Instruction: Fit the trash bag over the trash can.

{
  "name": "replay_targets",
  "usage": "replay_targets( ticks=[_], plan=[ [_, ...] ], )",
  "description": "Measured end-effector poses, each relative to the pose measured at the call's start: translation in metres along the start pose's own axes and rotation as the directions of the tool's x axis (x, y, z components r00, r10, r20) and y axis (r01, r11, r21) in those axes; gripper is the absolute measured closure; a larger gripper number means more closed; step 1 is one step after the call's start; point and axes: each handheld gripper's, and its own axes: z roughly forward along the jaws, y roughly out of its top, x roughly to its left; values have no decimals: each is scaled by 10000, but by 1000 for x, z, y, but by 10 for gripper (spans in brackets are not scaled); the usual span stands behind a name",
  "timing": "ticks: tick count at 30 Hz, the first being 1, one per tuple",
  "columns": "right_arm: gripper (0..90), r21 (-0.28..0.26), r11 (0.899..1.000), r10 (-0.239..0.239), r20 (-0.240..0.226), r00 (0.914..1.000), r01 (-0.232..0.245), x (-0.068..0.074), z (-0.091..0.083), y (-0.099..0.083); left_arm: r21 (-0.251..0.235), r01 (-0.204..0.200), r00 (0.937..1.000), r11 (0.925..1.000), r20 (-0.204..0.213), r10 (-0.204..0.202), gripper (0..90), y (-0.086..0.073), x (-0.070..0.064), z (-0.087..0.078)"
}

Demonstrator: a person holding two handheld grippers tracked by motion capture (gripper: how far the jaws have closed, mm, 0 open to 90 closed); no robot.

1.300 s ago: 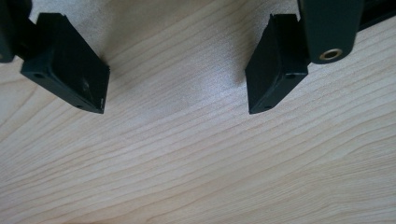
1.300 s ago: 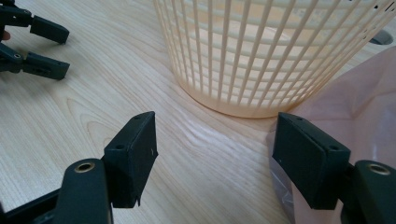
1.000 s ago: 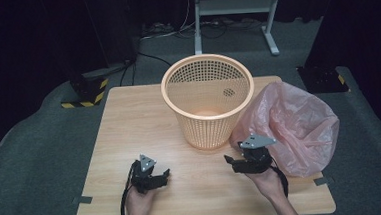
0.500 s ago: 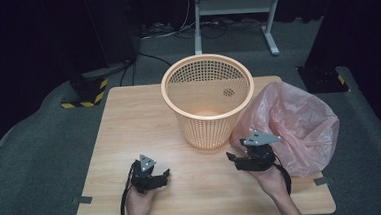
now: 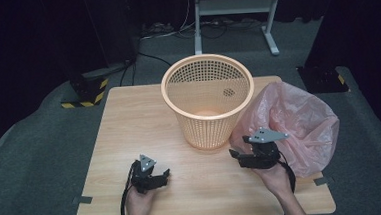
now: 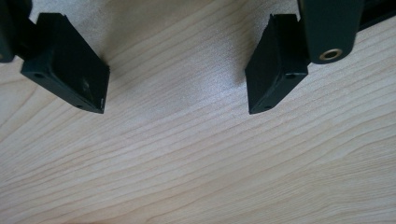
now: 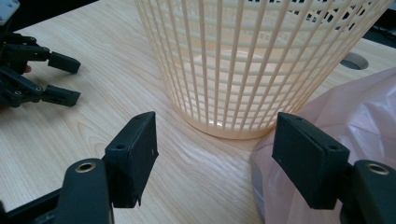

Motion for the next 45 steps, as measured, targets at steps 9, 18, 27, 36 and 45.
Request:
replay_targets(
  ticks=[9,18,27,36,45],
  plan=[
    [314,-224,9993,286,146,9995,-283,-10,-12,1,0,0,10000,10000,2,0,218,0,0,0],
    [316,-377,9987,357,303,9989,-346,-17,-19,5,2,-19,10000,10000,-3,19,218,0,0,0],
    [319,-554,9966,640,615,9960,-607,-26,-31,8,3,-17,10000,10000,1,17,218,0,0,0],
    [320,-642,9952,808,1052,9912,-743,-38,-42,8,-1,4,10000,10000,2,-4,218,0,0,0],
    [320,-657,9951,828,1567,9842,-732,-53,-51,14,0,2,10000,10000,-25,-2,218,0,0,0]
  ],
)
